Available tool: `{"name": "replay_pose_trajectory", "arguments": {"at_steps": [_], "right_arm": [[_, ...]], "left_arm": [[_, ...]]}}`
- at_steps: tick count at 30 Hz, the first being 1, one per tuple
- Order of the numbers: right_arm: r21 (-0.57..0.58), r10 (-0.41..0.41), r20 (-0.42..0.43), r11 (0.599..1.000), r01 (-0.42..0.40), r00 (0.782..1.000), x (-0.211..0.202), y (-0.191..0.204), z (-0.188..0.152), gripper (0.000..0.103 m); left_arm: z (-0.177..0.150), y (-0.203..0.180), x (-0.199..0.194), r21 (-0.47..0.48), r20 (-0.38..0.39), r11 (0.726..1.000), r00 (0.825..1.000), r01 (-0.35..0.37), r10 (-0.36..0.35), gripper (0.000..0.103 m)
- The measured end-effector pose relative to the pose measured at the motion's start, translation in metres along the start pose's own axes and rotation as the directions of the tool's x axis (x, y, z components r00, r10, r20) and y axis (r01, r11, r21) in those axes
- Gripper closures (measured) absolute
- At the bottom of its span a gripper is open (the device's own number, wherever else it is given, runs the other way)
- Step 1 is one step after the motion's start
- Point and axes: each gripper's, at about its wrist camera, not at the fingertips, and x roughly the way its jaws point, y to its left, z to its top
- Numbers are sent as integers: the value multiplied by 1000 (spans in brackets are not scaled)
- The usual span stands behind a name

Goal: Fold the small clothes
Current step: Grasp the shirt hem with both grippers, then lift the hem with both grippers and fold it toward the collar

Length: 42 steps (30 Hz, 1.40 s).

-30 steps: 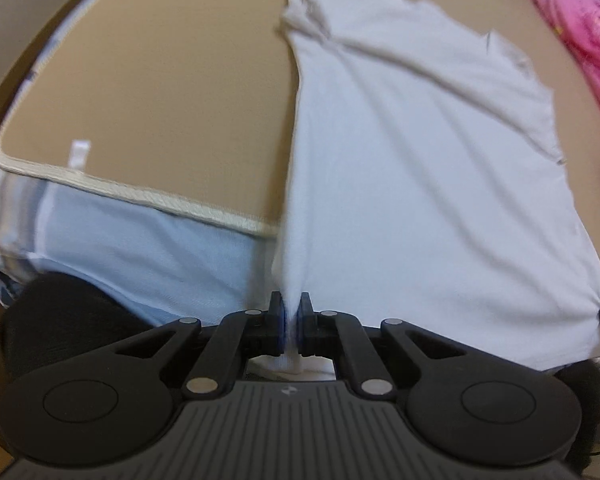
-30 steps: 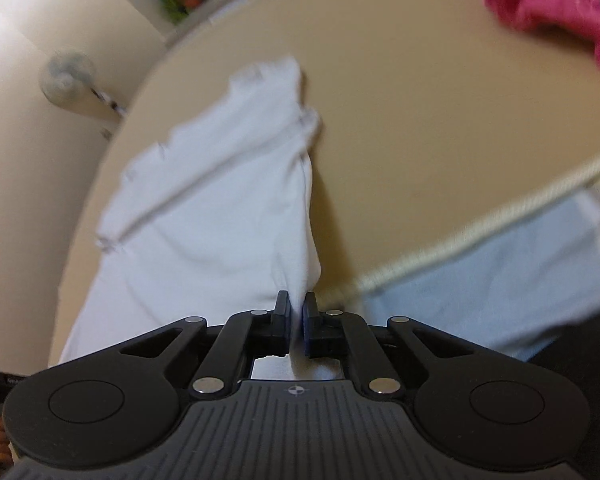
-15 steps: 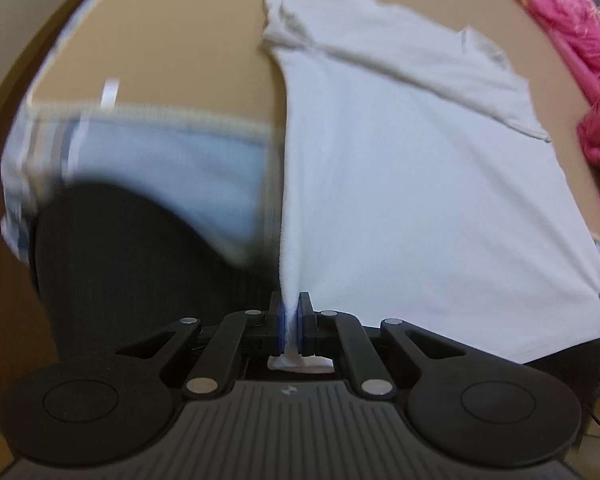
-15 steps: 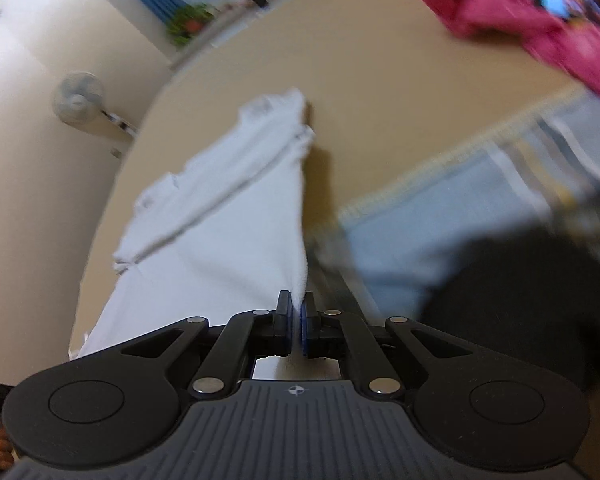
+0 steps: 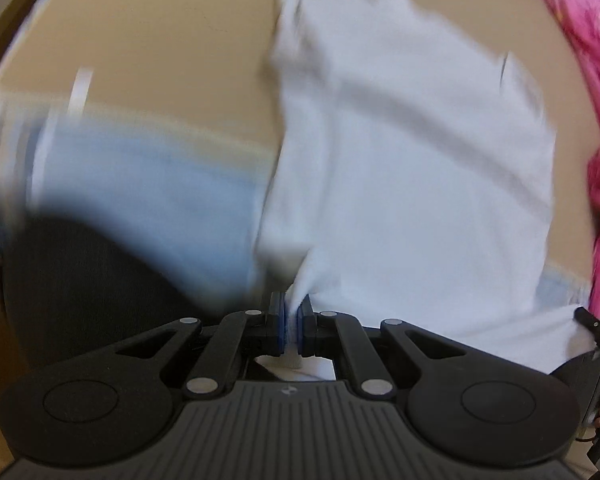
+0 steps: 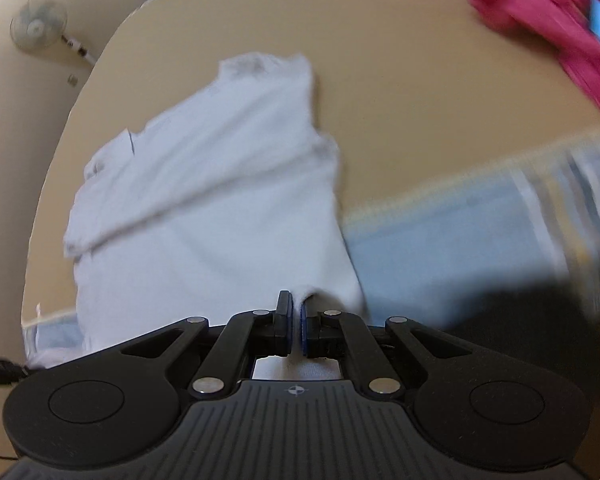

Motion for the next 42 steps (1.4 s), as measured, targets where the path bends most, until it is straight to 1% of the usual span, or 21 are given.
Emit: {"name": "replay_pose_trajectory", "arguments": {"at_steps": [2,4,5,6,7,8,11,13,17,24,25,26,27,28,29,31,33,35,37,38,42], "right_arm": [[13,-24,49,1000,24,999,23,15,68,99],[115,-2,83,993,-8,997,54,20,134,97],[164,5,97,986,-21,995,67,19,157,89],[222,-8,97,975,-13,995,78,17,177,58],[252,-16,111,968,-12,994,83,14,188,43],[258,-9,148,966,-30,989,83,9,192,32],[194,72,235,974,-120,969,81,-7,183,33],[146,87,270,981,-130,959,88,-17,168,33],[48,45,243,997,-58,969,124,-15,152,42],[-56,-10,279,998,27,960,173,14,172,44],[-61,-23,275,997,41,961,181,17,175,44],[-67,-26,266,997,45,964,187,20,179,49],[-84,-12,245,996,33,969,190,24,181,75],[-111,-29,227,992,55,973,192,31,181,85],[-141,-46,244,987,83,969,186,37,177,87],[-145,-27,282,987,71,959,165,45,176,89],[-25,5,308,1000,3,951,143,25,175,90],[119,-35,278,993,2,960,156,-2,184,92],[212,-121,177,974,82,977,192,-16,189,98],[218,-148,188,970,105,971,200,-16,189,98],[186,-173,259,974,126,950,188,-12,188,98]], "left_arm": [[74,-18,-12,6,76,1000,997,-23,22,97],[152,-25,-14,-96,148,995,988,-18,32,91],[181,-25,-12,-125,188,992,981,-26,50,71],[211,-26,-9,-152,223,986,969,-73,106,55],[232,-25,-6,-178,232,976,959,-124,165,31],[243,-23,-6,-189,243,971,951,-149,193,27],[250,-10,0,-165,289,975,937,-151,195,25],[242,-3,11,-136,318,983,934,-124,162,25],[231,-6,52,-45,299,996,950,-80,90,25],[249,-39,105,56,255,995,964,-88,71,27],[251,-39,109,54,252,995,965,-82,66,32],[255,-41,111,53,257,996,965,-76,60,54],[255,-43,109,57,264,997,964,-60,43,74],[263,-40,109,49,269,998,963,-42,28,93],[265,-41,104,26,290,999,957,-32,24,93],[258,-40,84,14,383,1000,923,25,-29,93],[253,-32,72,8,428,997,901,71,-68,93],[258,-22,82,-16,418,1000,909,17,-9,93],[274,-12,112,-84,335,996,941,-26,53,93],[279,-11,122,-107,304,993,950,-40,71,93],[276,-27,117,-73,350,994,931,-83,103,90]]}}
